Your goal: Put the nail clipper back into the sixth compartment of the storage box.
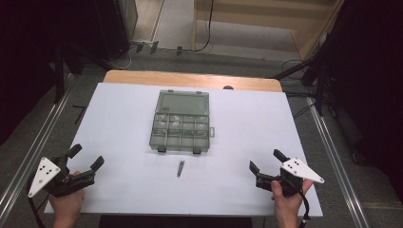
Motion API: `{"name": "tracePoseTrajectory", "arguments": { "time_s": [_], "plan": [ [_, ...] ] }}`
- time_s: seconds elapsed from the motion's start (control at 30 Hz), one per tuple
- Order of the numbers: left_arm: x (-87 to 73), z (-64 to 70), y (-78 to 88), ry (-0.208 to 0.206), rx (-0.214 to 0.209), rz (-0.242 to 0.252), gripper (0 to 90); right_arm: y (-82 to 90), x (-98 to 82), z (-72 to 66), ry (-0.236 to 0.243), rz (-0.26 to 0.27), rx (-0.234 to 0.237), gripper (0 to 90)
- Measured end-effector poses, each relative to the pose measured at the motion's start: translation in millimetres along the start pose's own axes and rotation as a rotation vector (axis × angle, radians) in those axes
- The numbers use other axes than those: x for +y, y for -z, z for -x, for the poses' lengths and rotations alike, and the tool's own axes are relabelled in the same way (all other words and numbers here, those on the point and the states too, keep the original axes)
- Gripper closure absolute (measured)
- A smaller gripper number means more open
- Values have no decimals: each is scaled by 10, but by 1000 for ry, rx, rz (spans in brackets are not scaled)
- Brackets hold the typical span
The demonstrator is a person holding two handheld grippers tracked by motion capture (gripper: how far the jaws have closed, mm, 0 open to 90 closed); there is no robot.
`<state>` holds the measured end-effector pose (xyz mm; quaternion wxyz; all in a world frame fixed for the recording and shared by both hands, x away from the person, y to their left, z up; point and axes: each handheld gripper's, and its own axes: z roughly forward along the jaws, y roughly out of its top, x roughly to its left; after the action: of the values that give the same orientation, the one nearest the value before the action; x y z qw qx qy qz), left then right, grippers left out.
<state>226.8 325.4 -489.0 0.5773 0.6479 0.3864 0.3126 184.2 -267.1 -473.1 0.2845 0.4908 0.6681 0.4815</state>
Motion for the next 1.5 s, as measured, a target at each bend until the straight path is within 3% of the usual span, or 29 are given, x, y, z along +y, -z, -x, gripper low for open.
{"name": "tracePoseTrajectory", "arguments": {
  "time_s": [0.57,1.5],
  "plan": [
    [1,-1,2,1,-1,2,108,-249,218,-330,51,-14,92,93],
    [1,-3,3,6,1,3,107,-654,415,-827,111,-54,235,158]
  ]
}}
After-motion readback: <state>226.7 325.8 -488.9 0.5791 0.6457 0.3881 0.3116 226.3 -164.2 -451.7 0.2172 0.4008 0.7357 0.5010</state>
